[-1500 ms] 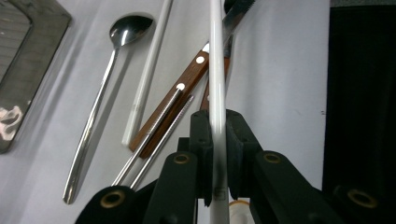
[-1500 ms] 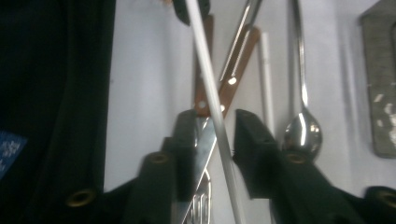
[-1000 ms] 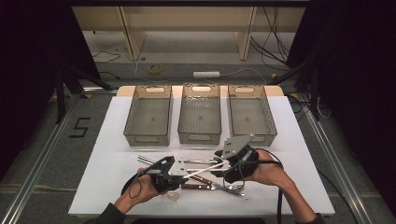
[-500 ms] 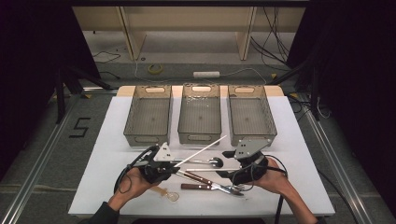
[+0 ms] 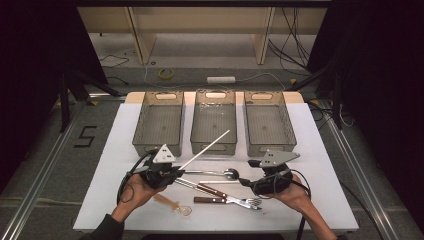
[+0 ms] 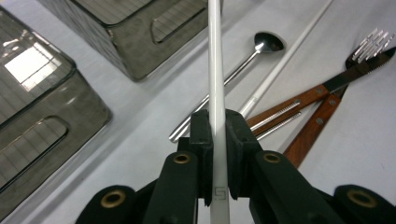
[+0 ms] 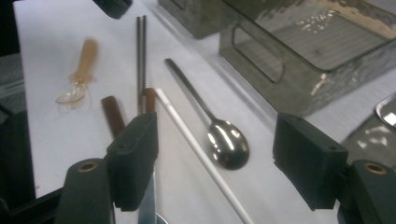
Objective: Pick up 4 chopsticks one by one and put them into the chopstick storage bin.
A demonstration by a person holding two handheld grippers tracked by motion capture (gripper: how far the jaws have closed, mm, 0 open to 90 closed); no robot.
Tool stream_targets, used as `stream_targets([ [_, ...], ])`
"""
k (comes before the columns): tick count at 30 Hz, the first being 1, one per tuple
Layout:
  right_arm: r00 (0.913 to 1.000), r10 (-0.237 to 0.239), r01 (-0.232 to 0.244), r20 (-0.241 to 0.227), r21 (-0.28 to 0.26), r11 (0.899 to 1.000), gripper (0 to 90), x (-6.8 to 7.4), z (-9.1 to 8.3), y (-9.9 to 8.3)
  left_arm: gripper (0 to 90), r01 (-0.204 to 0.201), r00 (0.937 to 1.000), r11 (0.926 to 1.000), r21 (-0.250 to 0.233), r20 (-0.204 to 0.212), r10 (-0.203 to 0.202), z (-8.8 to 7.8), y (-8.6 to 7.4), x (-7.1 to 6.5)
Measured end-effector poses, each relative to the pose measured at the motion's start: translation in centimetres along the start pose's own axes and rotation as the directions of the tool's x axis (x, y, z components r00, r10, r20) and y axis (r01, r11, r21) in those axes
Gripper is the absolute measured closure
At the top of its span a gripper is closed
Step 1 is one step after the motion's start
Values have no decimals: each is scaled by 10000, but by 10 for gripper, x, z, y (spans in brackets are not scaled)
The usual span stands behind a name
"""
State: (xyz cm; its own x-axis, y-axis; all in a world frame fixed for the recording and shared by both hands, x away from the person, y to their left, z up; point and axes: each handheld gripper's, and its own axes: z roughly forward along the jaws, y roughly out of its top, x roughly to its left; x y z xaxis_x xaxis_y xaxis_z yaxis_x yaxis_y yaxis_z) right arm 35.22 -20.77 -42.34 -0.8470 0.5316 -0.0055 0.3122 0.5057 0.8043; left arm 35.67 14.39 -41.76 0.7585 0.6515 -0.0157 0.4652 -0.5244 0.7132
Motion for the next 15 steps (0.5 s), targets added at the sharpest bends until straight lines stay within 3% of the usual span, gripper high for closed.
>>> stream_targets([
  [7,9986,518,-514,142,-251,9984,284,0,-2,-6,826,484,9980,9983,-338,-396,-497,-5,1,12],
  [15,9978,617,-608,240,-360,9975,284,1,-5,-8,826,936,9920,9937,-610,-795,-983,-9,9,35],
])
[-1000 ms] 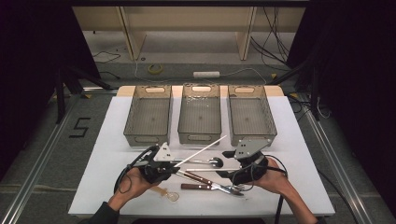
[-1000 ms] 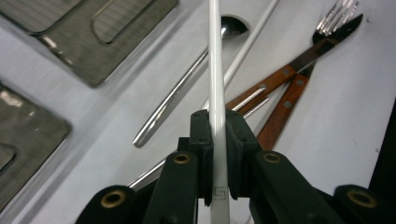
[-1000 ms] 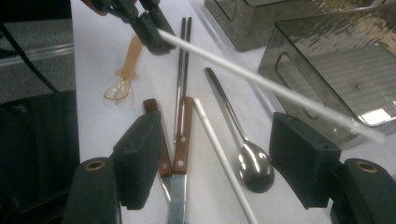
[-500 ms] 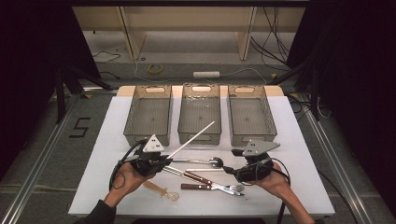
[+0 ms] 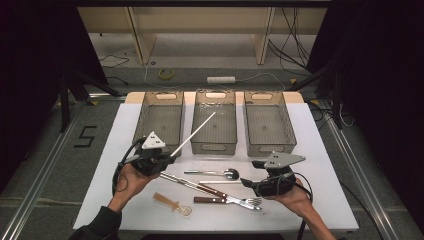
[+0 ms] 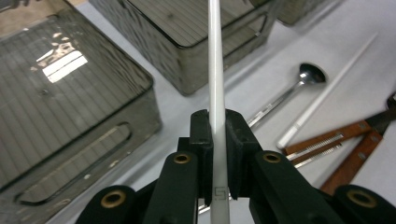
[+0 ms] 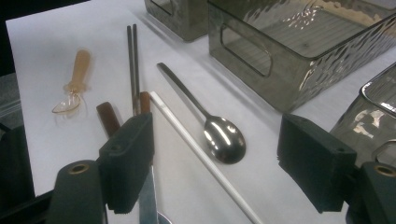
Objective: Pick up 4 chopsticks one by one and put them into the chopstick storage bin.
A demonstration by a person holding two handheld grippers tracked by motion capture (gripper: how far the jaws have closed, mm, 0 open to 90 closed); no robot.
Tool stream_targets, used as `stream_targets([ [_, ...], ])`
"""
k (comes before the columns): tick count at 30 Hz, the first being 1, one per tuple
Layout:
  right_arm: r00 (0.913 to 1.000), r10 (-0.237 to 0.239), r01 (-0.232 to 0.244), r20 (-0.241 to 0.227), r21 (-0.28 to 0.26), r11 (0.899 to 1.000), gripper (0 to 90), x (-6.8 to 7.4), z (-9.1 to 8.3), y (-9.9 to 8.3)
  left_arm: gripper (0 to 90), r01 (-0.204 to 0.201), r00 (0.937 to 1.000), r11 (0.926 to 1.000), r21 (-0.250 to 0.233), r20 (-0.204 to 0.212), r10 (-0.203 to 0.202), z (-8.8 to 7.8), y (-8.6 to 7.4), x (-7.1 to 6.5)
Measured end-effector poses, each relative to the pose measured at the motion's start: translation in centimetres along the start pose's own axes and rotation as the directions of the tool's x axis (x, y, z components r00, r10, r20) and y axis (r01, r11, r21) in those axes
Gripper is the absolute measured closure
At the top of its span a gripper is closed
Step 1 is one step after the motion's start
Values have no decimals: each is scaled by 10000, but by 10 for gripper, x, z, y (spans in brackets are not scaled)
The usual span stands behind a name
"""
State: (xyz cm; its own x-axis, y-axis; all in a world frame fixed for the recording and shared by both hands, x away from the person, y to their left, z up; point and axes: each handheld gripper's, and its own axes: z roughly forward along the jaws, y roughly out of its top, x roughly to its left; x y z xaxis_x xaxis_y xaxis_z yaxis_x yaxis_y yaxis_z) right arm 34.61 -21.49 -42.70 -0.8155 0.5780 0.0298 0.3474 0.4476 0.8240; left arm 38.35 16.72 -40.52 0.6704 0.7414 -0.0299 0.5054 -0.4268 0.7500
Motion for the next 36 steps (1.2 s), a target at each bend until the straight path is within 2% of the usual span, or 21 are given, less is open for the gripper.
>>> stream_targets([
  [7,9996,267,-269,-124,-150,9995,283,-2,-2,-2,826,626,9968,9972,-407,-466,-644,-2,8,24],
  [14,9995,259,-263,-177,-223,9994,280,1,-3,-2,826,1283,9869,9895,-661,-903,-1340,4,13,47],
  [20,9995,225,-227,-218,-113,9997,280,2,-2,-2,826,1534,9797,9862,-622,-1206,-1600,9,21,64],
  [24,9996,153,-156,-236,-87,9998,280,3,-2,-2,826,1904,9701,9798,-614,-1410,-1974,14,22,76],
  [27,9995,162,-165,-263,-96,9998,280,4,-1,-2,826,2047,9649,9774,-525,-1571,-2105,19,23,83],
  [32,9995,146,-147,-272,-71,9999,281,4,-2,-2,825,2529,9500,9659,-562,-1747,-2589,27,22,96],
  [35,9994,115,-116,-313,-56,9999,283,5,-1,-2,825,2760,9436,9592,-611,-1727,-2825,30,22,101],
  [36,9994,100,-102,-318,-42,9999,283,5,-1,-2,825,2750,9432,9599,-545,-1780,-2804,30,22,102],
])
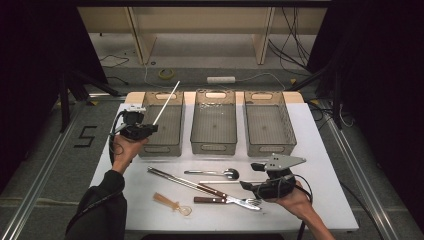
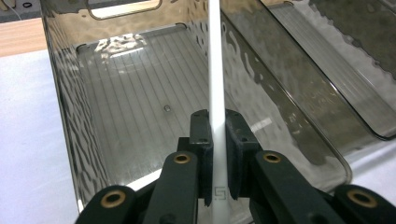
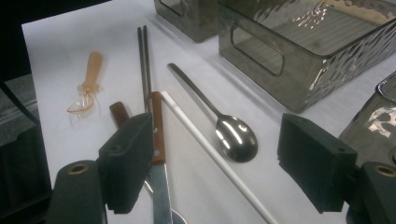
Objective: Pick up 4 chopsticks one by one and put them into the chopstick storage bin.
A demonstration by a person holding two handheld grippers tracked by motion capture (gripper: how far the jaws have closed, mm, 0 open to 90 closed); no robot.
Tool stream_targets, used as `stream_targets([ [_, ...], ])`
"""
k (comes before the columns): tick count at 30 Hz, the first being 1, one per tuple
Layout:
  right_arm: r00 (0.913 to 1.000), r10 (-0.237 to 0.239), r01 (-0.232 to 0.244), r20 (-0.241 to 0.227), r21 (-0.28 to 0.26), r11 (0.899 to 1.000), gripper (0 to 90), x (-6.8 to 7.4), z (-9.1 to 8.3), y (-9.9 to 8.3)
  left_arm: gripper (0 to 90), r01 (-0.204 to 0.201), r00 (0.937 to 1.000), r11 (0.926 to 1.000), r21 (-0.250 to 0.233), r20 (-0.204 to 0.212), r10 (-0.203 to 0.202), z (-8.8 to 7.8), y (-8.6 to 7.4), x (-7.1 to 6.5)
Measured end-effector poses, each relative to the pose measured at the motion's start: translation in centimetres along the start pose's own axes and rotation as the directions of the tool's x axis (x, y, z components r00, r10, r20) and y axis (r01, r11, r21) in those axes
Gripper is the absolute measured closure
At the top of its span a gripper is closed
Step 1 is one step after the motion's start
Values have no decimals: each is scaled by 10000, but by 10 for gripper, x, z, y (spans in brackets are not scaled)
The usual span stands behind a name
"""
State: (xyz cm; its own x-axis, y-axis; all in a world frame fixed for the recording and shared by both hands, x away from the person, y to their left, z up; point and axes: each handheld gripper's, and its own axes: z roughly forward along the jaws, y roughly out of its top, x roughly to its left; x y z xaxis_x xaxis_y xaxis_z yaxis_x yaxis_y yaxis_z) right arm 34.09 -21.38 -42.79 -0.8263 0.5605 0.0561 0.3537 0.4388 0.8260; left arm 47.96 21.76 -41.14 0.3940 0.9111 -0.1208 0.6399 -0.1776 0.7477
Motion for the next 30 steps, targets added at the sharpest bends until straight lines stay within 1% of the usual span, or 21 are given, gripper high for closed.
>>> stream_targets([
  [3,10000,-49,49,-40,14,10000,283,0,0,0,825,130,9999,9998,122,-59,-129,4,1,3],
  [5,10000,-43,43,-35,29,10000,284,0,0,0,825,149,9998,9996,225,-162,-146,6,0,5],
  [8,10000,-50,51,-37,34,10000,283,1,0,0,824,301,9992,9992,273,-256,-294,10,-1,9],
  [9,10000,-37,37,-42,35,10000,284,1,0,0,824,260,9993,9991,348,-291,-249,11,-1,11],
  [12,9999,-85,85,-80,59,9999,284,1,1,0,824,339,9986,9984,455,-431,-319,14,-2,14],
  [15,9999,-94,94,-90,92,9999,284,1,1,0,822,479,9976,9976,498,-528,-453,17,-4,18],
  [18,9999,-112,113,-115,73,9999,284,1,1,0,819,481,9974,9973,546,-566,-450,19,-5,19],
  [20,9999,-103,104,-137,90,9999,284,1,1,0,810,495,9970,9978,441,-624,-467,20,-6,19],
  [21,9998,-102,104,-141,98,9999,284,1,1,0,779,593,9963,9974,399,-644,-566,20,-6,20],
  [22,9998,-102,103,-154,100,9999,284,1,1,0,745,599,9963,9975,362,-640,-575,20,-6,20],
  [25,9998,-109,111,-168,110,9999,284,2,1,0,670,466,9972,9986,254,-594,-450,16,-4,17],
  [27,9998,-120,122,-163,99,9999,284,1,1,0,616,323,9986,9993,181,-434,-315,13,-4,13],
  [29,9998,-121,123,-178,97,9999,284,1,1,1,566,43,9995,9998,208,-310,-37,9,-5,7],
  [30,9998,-124,126,-177,100,9999,284,1,1,1,534,-33,9996,9999,138,-266,37,6,-5,4],
])
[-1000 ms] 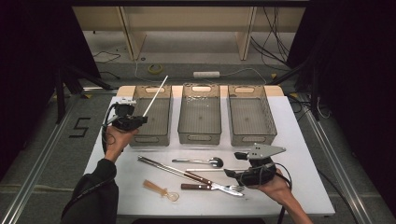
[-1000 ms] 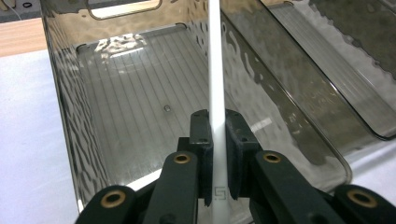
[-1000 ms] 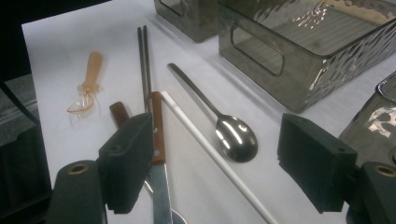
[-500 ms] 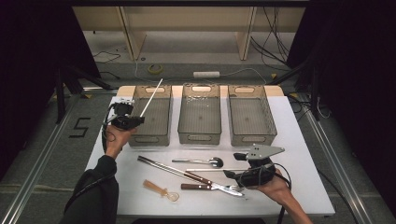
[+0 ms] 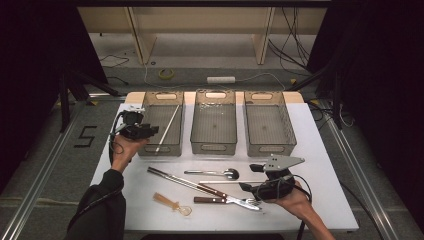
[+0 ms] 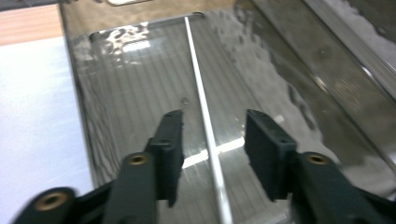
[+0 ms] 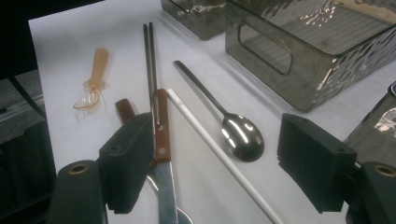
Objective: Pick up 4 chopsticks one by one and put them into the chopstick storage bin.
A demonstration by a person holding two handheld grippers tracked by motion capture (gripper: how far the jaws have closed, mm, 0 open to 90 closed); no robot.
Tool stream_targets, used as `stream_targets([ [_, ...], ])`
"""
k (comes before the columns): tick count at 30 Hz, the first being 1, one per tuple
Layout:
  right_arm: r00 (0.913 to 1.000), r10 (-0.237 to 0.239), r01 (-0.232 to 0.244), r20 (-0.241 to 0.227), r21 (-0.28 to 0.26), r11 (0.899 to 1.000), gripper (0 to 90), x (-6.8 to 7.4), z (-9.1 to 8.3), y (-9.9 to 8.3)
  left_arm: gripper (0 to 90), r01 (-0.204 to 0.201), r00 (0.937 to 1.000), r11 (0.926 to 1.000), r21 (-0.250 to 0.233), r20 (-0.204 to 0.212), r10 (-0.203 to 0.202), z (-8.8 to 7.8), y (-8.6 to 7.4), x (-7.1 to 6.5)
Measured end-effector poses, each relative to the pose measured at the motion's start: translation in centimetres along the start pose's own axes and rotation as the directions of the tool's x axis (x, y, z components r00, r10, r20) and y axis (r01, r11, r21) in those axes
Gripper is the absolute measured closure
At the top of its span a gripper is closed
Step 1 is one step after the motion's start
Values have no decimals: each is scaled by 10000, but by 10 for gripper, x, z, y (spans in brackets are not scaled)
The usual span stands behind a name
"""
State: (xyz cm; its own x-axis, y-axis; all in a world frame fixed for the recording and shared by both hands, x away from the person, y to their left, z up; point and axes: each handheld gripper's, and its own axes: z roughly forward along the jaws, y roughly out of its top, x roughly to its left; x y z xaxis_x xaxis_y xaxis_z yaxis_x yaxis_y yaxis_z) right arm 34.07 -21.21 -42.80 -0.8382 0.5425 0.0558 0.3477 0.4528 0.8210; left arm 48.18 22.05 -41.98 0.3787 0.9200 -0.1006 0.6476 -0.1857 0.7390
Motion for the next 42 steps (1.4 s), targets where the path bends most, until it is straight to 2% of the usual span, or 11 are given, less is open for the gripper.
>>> stream_targets([
  [3,10000,13,-13,2,39,10000,284,0,0,0,458,-183,9984,9996,-206,533,193,-10,-3,-7],
  [5,10000,-4,4,24,64,10000,284,-1,-1,0,407,-609,9954,9981,-108,733,615,-15,-5,-14],
  [6,10000,-5,5,24,91,10000,284,-1,0,0,388,-928,9930,9957,10,734,925,-19,-5,-17],
  [9,9999,-103,101,102,196,9998,288,-1,0,0,342,-1255,9856,9920,-166,1119,1265,-30,-8,-27],
  [12,9998,-186,183,87,300,9994,295,-1,0,0,310,-1651,9779,9861,-200,1271,1663,-37,-14,-36],
  [16,9995,-303,299,67,542,9981,297,0,2,0,289,-2215,9630,9751,-110,1547,2205,-43,-22,-48],
  [24,9996,-283,281,22,560,9980,299,0,2,0,261,-3469,9196,9377,180,2029,3363,-47,-29,-72],
  [33,9995,-298,300,-35,665,9973,298,0,3,-1,243,-4238,8800,9049,397,2548,4009,-49,-37,-89],
  [35,9996,-296,298,-39,673,9973,298,0,3,-1,243,-4357,8757,8987,498,2543,4105,-49,-38,-91],
  [37,9996,-293,294,-23,681,9972,299,0,3,0,242,-4371,8744,8978,540,2594,4101,-49,-40,-91],
  [42,9987,-489,474,118,1050,9933,327,0,5,1,237,-4277,8766,9019,595,2706,3979,-49,-47,-92],
])
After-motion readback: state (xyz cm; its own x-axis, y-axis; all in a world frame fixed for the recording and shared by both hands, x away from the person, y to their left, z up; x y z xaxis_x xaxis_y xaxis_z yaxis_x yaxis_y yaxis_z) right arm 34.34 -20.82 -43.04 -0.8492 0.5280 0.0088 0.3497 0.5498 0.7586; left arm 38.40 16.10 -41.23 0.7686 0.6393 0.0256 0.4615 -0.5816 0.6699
